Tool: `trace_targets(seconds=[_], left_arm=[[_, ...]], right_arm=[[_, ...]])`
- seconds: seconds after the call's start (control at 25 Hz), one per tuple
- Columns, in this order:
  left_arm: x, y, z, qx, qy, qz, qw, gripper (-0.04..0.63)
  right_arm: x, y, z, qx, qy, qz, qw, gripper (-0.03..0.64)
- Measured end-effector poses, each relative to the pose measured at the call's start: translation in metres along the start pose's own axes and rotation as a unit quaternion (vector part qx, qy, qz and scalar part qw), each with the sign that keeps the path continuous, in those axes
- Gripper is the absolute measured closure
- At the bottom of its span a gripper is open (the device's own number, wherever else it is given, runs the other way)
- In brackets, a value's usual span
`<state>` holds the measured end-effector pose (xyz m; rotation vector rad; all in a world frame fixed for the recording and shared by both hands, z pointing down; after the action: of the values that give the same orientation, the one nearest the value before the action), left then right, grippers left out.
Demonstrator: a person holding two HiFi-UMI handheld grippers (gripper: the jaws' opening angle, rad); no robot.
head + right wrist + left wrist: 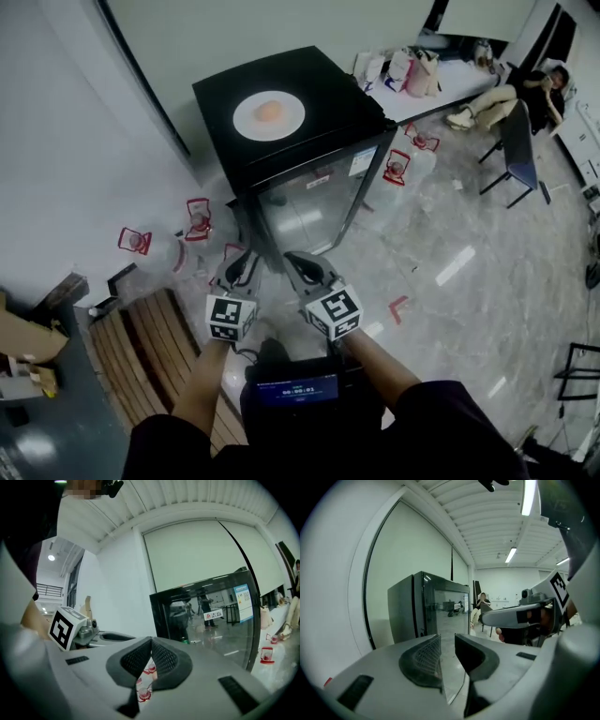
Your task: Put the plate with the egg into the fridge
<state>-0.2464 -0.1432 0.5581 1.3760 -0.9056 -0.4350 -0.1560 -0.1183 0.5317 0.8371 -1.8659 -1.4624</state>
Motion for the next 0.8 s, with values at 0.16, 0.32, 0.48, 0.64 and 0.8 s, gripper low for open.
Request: trace_targets(seconds=[0.16, 0.32, 0.48, 0.64, 0.8], left_arm=[[0.023, 0.023, 0.032, 0.002, 0.068, 0.023, 0.9974, 0.522], [0.056, 0.041, 0.050, 0.005, 0.108, 0.050, 0.9928, 0.523], [0.076, 0.044, 0.055, 0.011, 0.128, 0.054, 0.9902, 0.523], [0.082, 0.037, 0.056, 0.007, 0.125, 0.043, 0.9912, 0.524], [0.081, 0.036, 0.054, 0.018, 0.122, 0.034, 0.9918, 0.535]], right_arm=[[0.016, 0.011, 0.011, 0.002, 0.062, 0.013, 0.998, 0.608], [0.017, 0.014, 0.016, 0.006, 0.127, 0.015, 0.992, 0.608], [0.012, 0.015, 0.025, 0.005, 0.165, 0.012, 0.986, 0.609], [0.009, 0.013, 0.027, 0.005, 0.193, 0.016, 0.981, 0.607], [0.009, 0.013, 0.027, 0.014, 0.198, 0.007, 0.980, 0.608]])
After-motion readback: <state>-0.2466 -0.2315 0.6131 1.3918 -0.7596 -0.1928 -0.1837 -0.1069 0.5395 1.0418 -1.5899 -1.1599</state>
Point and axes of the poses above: the fingertips, and each gripper's own axes: x forward along the fingers, z to its left, y out of its underside, the point moved 2 cm from there along -x, backward along the fingers
